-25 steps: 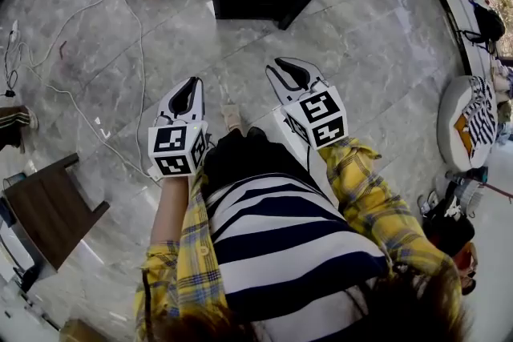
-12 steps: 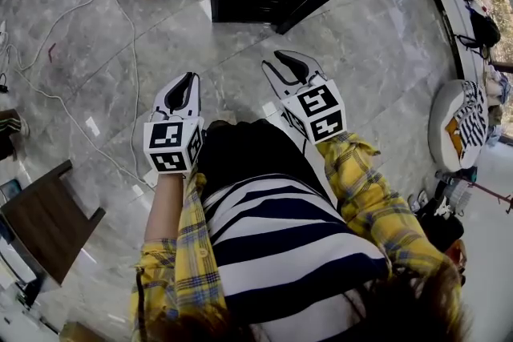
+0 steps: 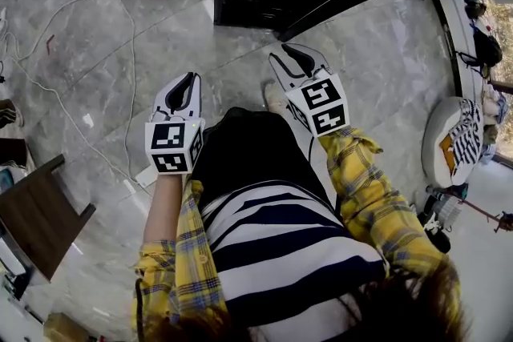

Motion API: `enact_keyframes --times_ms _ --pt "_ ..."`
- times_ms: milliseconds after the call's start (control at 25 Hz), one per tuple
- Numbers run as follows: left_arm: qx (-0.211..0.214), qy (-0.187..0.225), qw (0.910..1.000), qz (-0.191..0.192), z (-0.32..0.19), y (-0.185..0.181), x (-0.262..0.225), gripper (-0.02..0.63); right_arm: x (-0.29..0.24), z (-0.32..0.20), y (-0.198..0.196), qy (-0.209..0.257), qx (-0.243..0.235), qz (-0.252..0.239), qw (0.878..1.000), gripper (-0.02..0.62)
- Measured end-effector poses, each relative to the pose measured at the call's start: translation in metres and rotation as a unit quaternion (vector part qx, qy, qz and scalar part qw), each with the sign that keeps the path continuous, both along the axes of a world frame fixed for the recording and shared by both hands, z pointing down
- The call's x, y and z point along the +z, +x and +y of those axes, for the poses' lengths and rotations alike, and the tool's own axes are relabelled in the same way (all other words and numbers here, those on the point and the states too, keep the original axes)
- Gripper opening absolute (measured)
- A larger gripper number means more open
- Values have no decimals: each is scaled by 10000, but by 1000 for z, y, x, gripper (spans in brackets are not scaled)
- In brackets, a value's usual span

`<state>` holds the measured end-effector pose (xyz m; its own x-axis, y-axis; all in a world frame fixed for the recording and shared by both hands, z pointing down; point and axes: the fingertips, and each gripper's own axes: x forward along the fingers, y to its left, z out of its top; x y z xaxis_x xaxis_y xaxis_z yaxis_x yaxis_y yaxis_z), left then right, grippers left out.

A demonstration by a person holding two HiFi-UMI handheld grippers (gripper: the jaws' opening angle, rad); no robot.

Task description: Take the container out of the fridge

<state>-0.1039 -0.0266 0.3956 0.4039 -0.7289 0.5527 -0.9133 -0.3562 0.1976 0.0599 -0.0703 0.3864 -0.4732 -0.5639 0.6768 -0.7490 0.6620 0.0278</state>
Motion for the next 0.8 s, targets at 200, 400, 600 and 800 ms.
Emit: enact_keyframes --times_ms 200,400,600,800 --pt "-407 31 9992 -39 -14 6 6 31 10 -36 16 49 -170 116 9998 110" --pt "-674 -27 9977 -59 -27 26 20 31 28 -67 34 97 -501 365 9980 110" --pt "-882 -80 9961 -30 -44 41 40 31 55 -96 42 -28 -725 493 9961 110" --pt "-1056 -105 9943 -64 -61 53 61 31 84 -117 54 -82 -915 671 9935 110"
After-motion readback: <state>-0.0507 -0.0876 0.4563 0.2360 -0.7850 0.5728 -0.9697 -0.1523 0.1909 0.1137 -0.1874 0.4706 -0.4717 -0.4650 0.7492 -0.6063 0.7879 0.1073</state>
